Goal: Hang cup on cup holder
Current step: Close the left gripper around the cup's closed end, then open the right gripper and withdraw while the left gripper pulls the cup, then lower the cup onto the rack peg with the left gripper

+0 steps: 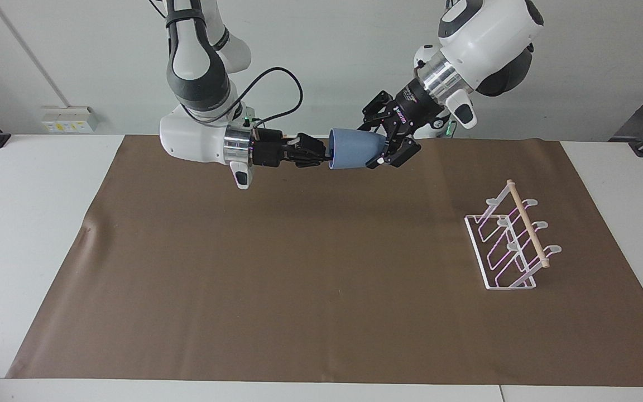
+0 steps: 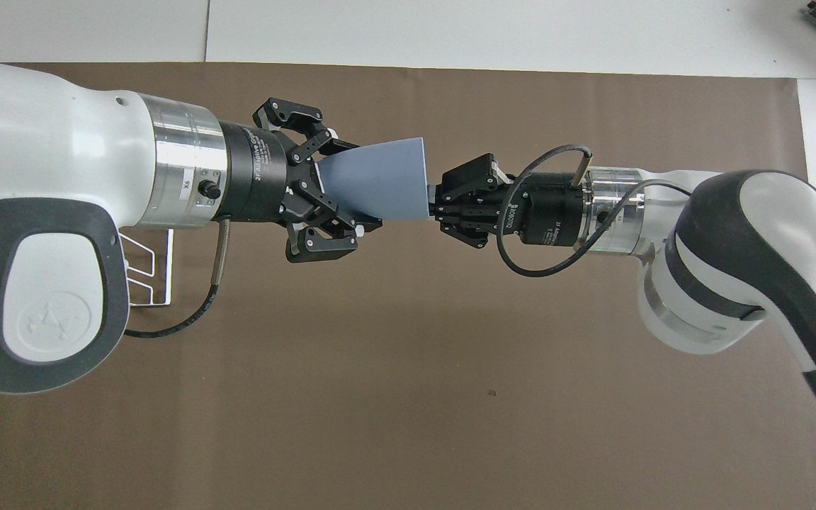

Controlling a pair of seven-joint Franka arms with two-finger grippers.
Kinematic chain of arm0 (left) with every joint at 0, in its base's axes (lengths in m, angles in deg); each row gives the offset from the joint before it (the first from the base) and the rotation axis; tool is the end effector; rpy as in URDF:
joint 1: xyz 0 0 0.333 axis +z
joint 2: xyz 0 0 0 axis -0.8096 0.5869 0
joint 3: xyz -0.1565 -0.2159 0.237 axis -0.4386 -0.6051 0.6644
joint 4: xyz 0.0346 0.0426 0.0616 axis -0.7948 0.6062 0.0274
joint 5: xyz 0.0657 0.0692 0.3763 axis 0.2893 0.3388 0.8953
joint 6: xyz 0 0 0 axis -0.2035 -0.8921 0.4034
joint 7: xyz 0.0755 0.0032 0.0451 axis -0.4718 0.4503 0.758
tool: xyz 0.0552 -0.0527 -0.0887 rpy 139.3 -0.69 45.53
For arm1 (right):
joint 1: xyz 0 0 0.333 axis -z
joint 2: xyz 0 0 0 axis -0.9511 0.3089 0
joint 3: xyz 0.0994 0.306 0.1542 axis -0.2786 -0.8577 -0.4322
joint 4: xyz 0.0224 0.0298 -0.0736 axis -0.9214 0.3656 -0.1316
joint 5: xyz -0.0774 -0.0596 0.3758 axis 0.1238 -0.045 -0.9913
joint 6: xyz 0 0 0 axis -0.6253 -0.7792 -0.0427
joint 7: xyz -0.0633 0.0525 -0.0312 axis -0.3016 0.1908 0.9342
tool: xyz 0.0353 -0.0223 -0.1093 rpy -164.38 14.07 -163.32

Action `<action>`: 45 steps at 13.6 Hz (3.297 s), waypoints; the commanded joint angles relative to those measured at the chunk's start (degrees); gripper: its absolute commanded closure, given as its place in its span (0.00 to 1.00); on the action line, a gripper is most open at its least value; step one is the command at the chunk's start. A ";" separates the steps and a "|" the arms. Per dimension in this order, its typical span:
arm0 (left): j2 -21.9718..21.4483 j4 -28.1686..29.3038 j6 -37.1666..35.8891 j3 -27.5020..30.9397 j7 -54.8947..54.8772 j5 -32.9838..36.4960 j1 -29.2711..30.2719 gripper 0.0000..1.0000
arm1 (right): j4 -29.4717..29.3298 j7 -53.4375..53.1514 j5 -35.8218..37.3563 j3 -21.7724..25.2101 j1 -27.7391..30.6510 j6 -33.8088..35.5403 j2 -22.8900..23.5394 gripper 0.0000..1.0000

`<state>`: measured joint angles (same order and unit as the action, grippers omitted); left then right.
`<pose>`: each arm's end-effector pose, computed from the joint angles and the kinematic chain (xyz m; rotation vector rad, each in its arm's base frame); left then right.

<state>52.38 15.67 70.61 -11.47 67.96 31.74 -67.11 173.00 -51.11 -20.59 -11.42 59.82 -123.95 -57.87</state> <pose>0.5376 -0.3062 0.6754 1.5738 1.9650 -0.6536 0.5725 0.2361 0.5439 -1.6240 0.3850 0.2301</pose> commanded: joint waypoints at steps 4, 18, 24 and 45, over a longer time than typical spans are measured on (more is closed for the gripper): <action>-0.41 1.07 -0.14 0.38 -1.54 0.54 -0.93 1.00 | 0.62 -0.72 -1.17 -0.40 0.50 -1.10 -1.08 0.54; -0.77 0.98 -0.84 1.00 -7.96 14.03 -0.05 1.00 | -2.09 -0.28 21.72 0.30 3.22 -1.19 -1.52 0.00; -1.20 1.50 -5.84 1.09 -16.71 26.29 2.05 1.00 | -7.55 -0.72 51.51 0.30 3.93 -3.28 -1.34 0.00; -0.68 19.26 22.69 1.44 -38.28 74.62 16.12 1.00 | -18.35 -1.33 92.96 4.52 11.22 15.75 -8.37 0.00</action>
<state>51.74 33.72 89.23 -9.64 30.47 103.86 -53.58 157.91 -51.15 71.15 -6.78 69.71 -112.52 -66.97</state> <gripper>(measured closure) 0.211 0.000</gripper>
